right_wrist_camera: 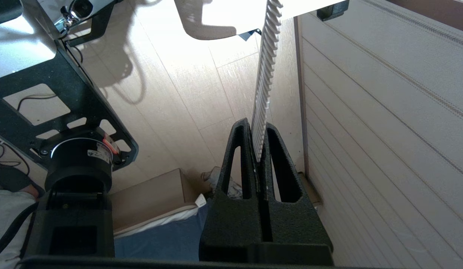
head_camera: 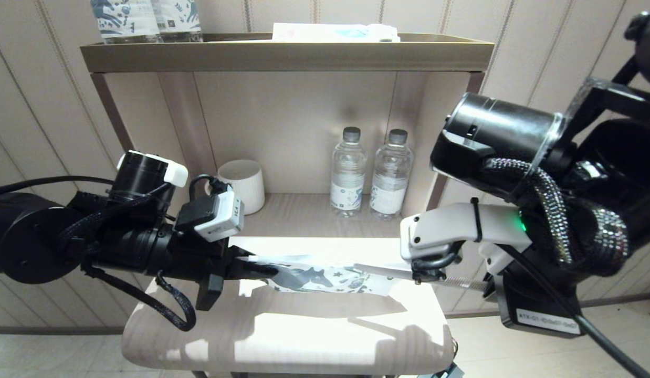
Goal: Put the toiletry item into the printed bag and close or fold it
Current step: Place the comb into the storage bag
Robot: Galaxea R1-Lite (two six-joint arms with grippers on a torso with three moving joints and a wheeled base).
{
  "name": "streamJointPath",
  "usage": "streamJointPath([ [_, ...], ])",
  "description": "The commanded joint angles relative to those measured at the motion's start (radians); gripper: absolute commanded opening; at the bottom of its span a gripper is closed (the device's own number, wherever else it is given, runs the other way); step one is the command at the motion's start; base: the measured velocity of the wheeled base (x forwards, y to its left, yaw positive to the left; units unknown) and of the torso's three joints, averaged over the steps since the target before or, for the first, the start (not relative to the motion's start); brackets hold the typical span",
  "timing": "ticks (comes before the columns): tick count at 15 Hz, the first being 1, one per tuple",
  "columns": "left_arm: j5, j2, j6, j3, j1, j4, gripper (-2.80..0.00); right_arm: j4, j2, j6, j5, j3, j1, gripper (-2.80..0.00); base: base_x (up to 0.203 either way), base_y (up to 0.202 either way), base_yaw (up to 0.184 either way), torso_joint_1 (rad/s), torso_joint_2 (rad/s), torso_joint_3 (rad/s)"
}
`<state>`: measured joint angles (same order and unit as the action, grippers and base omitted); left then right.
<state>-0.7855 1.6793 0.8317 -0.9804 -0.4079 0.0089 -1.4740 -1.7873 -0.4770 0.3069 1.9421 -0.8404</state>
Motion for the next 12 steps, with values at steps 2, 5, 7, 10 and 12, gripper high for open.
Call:
streamJointPath([
  [2,-0.004,0.007,0.004,0.0,0.0,0.0,-2.8,-0.008,-0.001,-0.003,0.001,0.0,-0.002,-2.8,0.0,0.0,0.0,0.0,0.0,0.0],
  [5,-0.006,0.003,0.004,0.003,0.0,0.0,-2.8,-0.006,0.0,-0.005,0.001,0.0,-0.002,-2.8,0.0,0.0,0.0,0.0,0.0,0.0],
  [7,-0.006,-0.006,0.004,0.007,0.0,0.0,-2.8,-0.007,0.009,-0.007,0.002,0.0,0.0,-2.8,0.0,0.0,0.0,0.0,0.0,0.0],
  [10,-0.006,-0.016,0.006,0.015,0.0,0.0,-2.8,-0.012,0.022,-0.008,0.001,0.0,-0.002,-2.8,0.0,0.0,0.0,0.0,0.0,0.0],
  [12,-0.006,-0.034,0.006,0.021,-0.001,0.0,-2.8,-0.014,0.02,-0.008,0.001,0.0,-0.002,-2.8,0.0,0.0,0.0,0.0,0.0,0.0],
])
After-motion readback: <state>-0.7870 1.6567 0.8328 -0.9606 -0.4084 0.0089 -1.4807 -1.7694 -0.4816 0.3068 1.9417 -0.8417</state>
